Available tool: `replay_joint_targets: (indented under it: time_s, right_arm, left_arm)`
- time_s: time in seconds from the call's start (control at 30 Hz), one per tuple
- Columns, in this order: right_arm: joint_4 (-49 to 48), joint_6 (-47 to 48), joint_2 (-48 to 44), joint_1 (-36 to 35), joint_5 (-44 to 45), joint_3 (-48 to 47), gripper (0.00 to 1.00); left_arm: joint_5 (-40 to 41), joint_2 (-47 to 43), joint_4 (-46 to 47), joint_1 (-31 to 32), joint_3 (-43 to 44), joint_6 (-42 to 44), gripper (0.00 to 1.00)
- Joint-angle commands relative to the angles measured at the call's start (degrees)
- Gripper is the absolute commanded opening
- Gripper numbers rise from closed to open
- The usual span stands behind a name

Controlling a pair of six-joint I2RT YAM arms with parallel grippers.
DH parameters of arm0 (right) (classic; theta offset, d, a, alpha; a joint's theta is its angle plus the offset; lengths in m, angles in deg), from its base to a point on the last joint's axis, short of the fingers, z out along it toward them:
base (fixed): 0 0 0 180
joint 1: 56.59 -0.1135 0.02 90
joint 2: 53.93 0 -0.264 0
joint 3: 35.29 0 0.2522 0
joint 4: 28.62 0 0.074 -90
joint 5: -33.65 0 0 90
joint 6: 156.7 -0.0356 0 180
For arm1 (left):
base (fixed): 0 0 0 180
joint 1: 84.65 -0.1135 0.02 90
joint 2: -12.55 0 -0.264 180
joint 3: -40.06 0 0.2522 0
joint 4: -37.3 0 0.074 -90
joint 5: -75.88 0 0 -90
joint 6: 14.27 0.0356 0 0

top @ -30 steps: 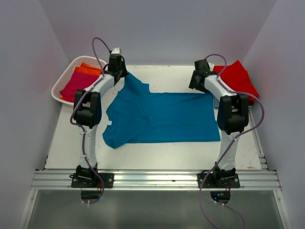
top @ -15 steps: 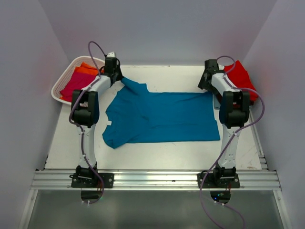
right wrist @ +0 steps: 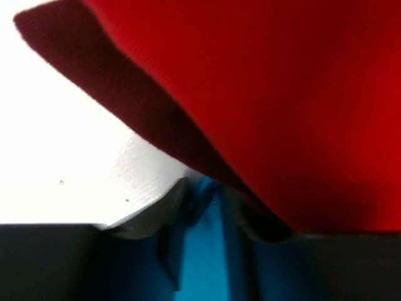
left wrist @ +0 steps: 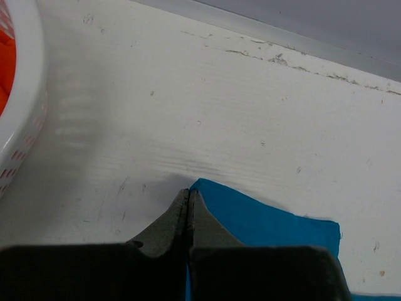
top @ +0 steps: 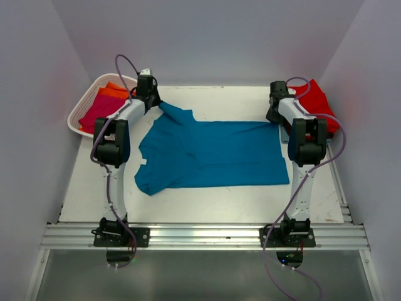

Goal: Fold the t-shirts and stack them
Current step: Grap the side of the flattened tshirt furthest away from the robot with both arms

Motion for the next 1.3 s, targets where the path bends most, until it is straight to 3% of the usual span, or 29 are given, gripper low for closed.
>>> replay_joint_targets:
  time_s: [0.0,0.17,0.57,0.93,1.27]
  right_arm:
    - [-1.64,-0.62,0.18,0.53,0.80,0.36,0.26]
    - [-2.52,-0.97,-2.11,0.53,0.62,2.47,0.01]
    - [-4.28,-1.32,-11.16,0.44,-0.69,9.23,0.00]
    - [-6.12,-2.02,-22.31,-0.08,-0.87,20.84,0.00]
    - [-5.95,-2.02,-29.09,-0.43,0.36,28.92,0.00]
  left_arm:
    - [0.01,-3.56,1.13,-0.83,0.00,-0.25,0.00]
    - [0.63,-4.61,0.78,-0.92,-0.09,0.10,0.00]
    - [-1.83,-11.46,1.13,-0.92,-5.52,-1.21,0.00]
    - [-8.33,-27.63,3.42,-0.83,-26.61,-5.26,0.00]
    - [-6.49,-47.75,0.00,-0.83,-42.96,-5.97,0.00]
